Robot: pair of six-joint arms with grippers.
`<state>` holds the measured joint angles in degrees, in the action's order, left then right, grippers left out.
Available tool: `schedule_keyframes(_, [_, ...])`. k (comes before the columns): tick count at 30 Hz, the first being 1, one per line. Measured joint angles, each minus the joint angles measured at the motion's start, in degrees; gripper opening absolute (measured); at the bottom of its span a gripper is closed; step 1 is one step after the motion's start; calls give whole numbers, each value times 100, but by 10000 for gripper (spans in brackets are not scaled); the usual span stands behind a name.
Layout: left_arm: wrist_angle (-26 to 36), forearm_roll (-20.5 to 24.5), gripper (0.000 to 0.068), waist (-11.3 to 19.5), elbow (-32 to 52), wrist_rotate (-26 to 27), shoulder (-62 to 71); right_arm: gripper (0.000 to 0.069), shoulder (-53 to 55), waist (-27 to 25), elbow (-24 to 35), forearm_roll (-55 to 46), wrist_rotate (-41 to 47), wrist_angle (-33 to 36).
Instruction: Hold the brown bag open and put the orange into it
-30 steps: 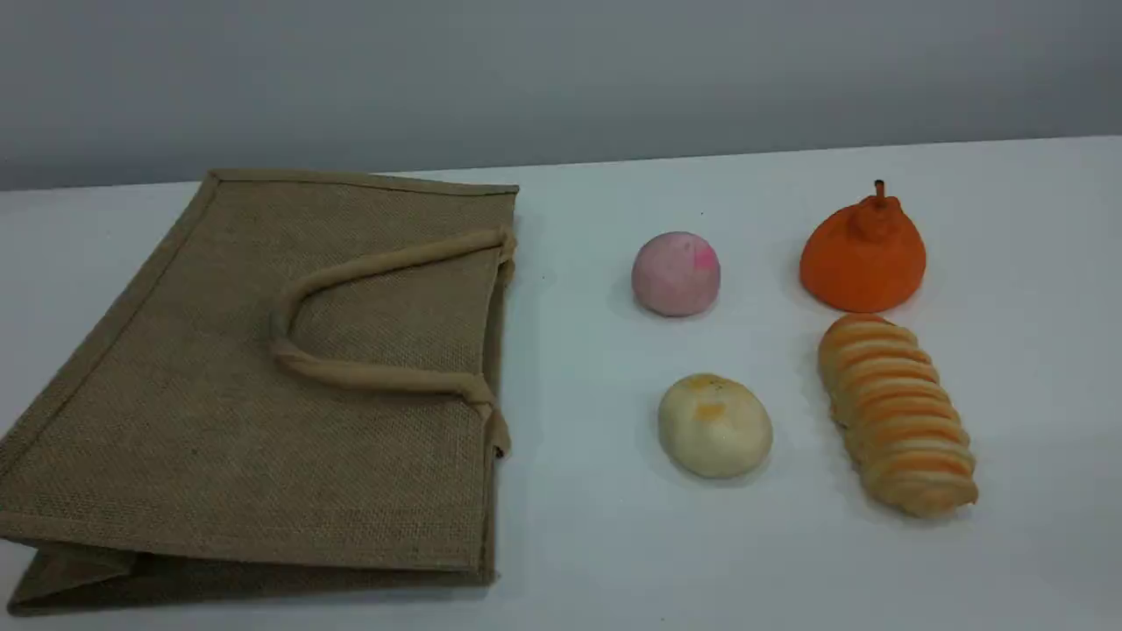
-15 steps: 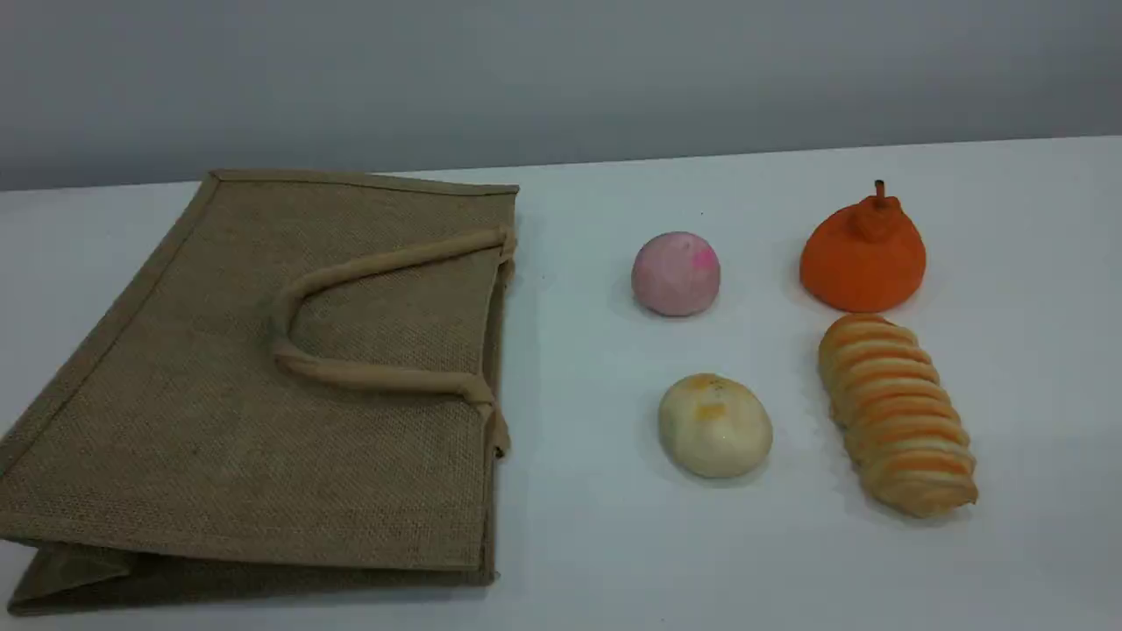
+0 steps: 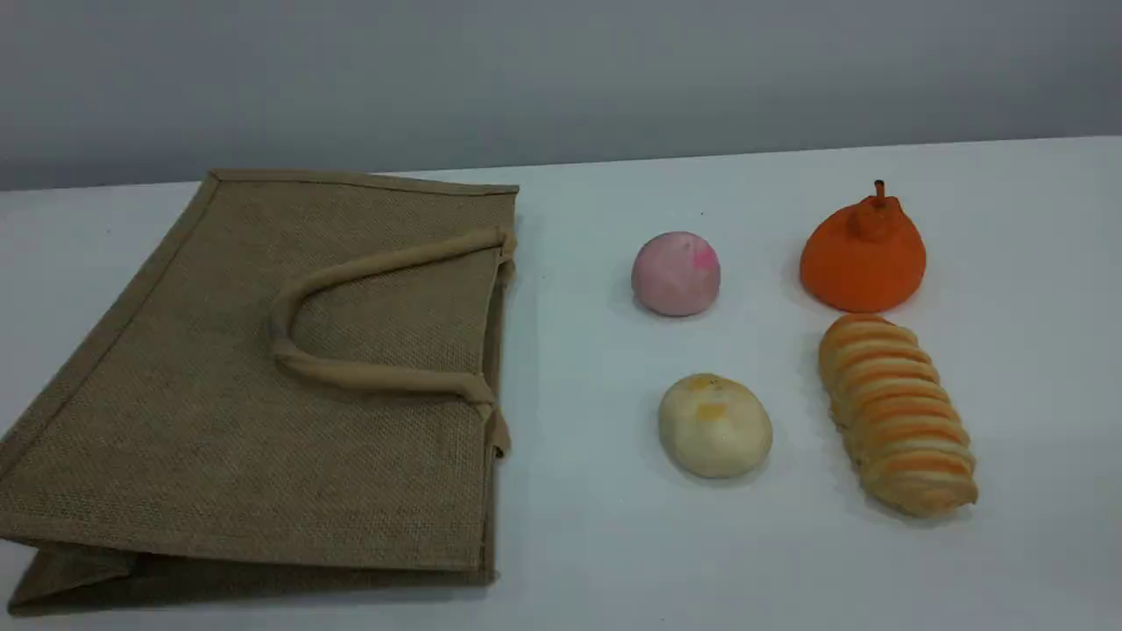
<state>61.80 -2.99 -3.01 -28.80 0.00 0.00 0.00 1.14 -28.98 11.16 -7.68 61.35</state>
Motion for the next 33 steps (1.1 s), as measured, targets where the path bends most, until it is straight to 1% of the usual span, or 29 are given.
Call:
schedule_keyframes(17, [0, 0, 488, 0, 0, 0, 0, 437, 0, 0, 0, -15, -23, 0])
schedule_keyframes(19, [0, -22, 488, 0, 0, 43, 0, 437, 0, 0, 0, -15, -23, 0])
schedule_keyframes(22, [0, -170, 488, 0, 0, 151, 0, 437, 0, 0, 0, -15, -23, -2])
schedule_keyframes(28, [-12, -175, 488, 0, -150, 119, 208, 437, 0, 0, -50, 275, -34, -92])
schedule_keyframes(30, [-144, -170, 488, 0, -276, 110, 434, 437, 81, 0, -86, 451, -117, -235])
schedule_keyframes(33, [-451, -170, 487, 0, -462, 0, 924, 437, 509, 0, -120, 700, -212, -503])
